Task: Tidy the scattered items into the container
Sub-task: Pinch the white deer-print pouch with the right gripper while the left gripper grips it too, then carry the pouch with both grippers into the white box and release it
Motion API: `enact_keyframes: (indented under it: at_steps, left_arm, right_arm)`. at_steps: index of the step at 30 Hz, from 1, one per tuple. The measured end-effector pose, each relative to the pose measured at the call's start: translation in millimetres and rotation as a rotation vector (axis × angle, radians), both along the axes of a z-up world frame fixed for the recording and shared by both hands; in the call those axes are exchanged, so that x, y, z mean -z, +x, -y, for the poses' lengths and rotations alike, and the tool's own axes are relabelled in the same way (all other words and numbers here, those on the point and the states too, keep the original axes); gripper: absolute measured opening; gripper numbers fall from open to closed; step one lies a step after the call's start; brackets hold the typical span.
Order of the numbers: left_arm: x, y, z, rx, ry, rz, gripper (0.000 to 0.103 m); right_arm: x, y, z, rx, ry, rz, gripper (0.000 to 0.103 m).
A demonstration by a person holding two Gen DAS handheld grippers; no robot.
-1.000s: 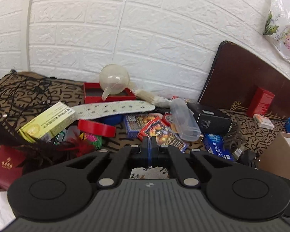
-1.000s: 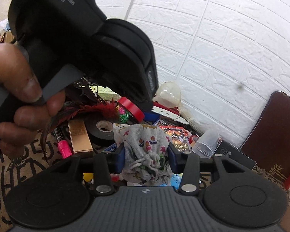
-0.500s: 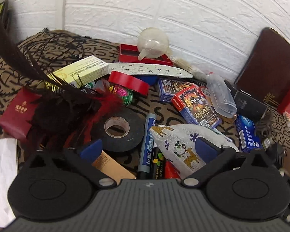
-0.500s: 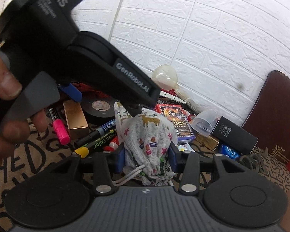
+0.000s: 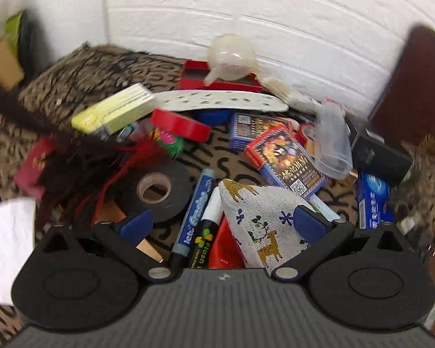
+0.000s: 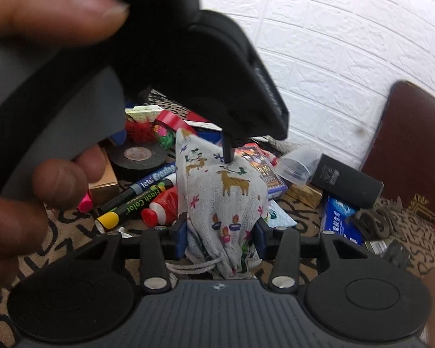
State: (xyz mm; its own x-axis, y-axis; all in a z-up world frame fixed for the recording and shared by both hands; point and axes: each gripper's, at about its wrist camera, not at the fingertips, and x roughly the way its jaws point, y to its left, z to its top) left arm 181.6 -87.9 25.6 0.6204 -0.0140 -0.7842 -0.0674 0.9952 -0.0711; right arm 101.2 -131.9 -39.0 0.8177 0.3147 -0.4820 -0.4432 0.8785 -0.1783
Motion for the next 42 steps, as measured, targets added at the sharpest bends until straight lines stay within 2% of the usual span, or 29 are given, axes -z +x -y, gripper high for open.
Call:
enact_keyframes:
  at_steps: [3,7,12,14,18,19,23,26,29,32,38,42]
  left_arm:
    - [1,6,5,-0.019,-0.028,-0.056,0.103]
    - [1,8,10,-0.021,-0.027,-0.081,0.103]
    - [5,11,-1,-0.019,-0.181,-0.169,0.103]
    - [10,11,-4,0.004,-0.205,-0.191,0.103]
    - [11,7,-2,0.042,-0.189,-0.148,0.103]
    - [11,6,-1,0.055,-0.194,-0.136,0.100]
    - [6,2,5,0.135,-0.242,-0.078,0.058]
    - [4,0,9,0.182,-0.243,-0.035,0.046]
    - [5,0,4,0.196,-0.300,-0.032,0.041]
    - [-1,-4,4,0.207,-0.311,-0.019,0.040]
    - [-32,-16,4,0.253,-0.344,0.046,0.040]
    - [-57,-32,20,0.313,-0.348,0.101,0.040]
  right_arm:
    - [3,3,7,0.018,0.038,-0.017,0.043]
    - [4,4,12,0.025,0.064,-0.034,0.043]
    - [7,3,14,0.022,0.059,-0.044,0.043]
    - [8,3,14,0.025,0.059,-0.044,0.043]
    - [9,3,14,0.027,0.057,-0.036,0.043]
    - [9,4,14,0.028,0.056,-0.036,0.043]
    - [9,2,15,0.023,0.052,-0.028,0.043]
    - [6,0,18,0.029,0.063,-0.018,0.042]
    - [2,-3,22,0.035,0.071,-0.004,0.042]
    - [-5,-7,22,0.028,0.051,0.019,0.041]
    - [-32,-20,27,0.036,0.033,0.096,0.041]
    - [-59,-37,41,0.065,0.004,0.160,0.041]
